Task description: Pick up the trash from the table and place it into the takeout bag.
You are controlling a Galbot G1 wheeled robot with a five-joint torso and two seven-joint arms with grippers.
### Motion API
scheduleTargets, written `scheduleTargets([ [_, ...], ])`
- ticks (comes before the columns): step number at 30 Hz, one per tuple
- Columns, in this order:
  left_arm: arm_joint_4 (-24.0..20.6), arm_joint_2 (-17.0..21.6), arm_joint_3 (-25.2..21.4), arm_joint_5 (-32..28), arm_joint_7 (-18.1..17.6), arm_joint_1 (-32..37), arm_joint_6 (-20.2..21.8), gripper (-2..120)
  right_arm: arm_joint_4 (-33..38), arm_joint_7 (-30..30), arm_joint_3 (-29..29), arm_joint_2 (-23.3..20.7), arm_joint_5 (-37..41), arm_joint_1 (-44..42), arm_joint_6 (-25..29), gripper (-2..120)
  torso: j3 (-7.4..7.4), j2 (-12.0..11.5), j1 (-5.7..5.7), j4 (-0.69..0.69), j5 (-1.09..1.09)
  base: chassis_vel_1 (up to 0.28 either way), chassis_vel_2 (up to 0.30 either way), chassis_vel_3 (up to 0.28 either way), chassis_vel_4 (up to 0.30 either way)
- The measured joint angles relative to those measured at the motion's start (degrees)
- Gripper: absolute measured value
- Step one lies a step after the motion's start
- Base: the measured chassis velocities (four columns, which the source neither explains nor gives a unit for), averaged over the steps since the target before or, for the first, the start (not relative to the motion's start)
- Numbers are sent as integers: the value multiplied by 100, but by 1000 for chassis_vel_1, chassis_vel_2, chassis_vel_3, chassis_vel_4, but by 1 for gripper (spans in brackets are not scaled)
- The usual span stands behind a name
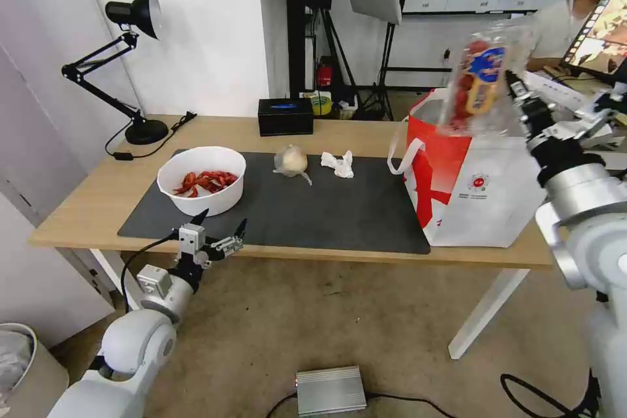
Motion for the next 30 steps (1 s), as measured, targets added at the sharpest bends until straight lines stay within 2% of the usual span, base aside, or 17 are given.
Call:
scheduleTargets([
  [11,-29,-81,-36,-40,11,112,-4,100,-683,725,-110,7,209,637,291,0,0,0,0,1,0,0,0,0,0],
  [14,-43,-107,-53,-53,24,153,-4,100,-886,1287,-200,-5,301,888,391,0,0,0,0,1,0,0,0,0,0],
  [22,-54,-176,-55,-51,72,213,-4,100,-1060,2058,-288,1,414,1120,460,0,0,0,0,0,0,0,0,0,0],
  [30,-56,-226,-51,-26,134,263,-4,100,-1141,2500,-319,87,586,1217,498,0,0,0,0,0,0,0,0,0,0],
])
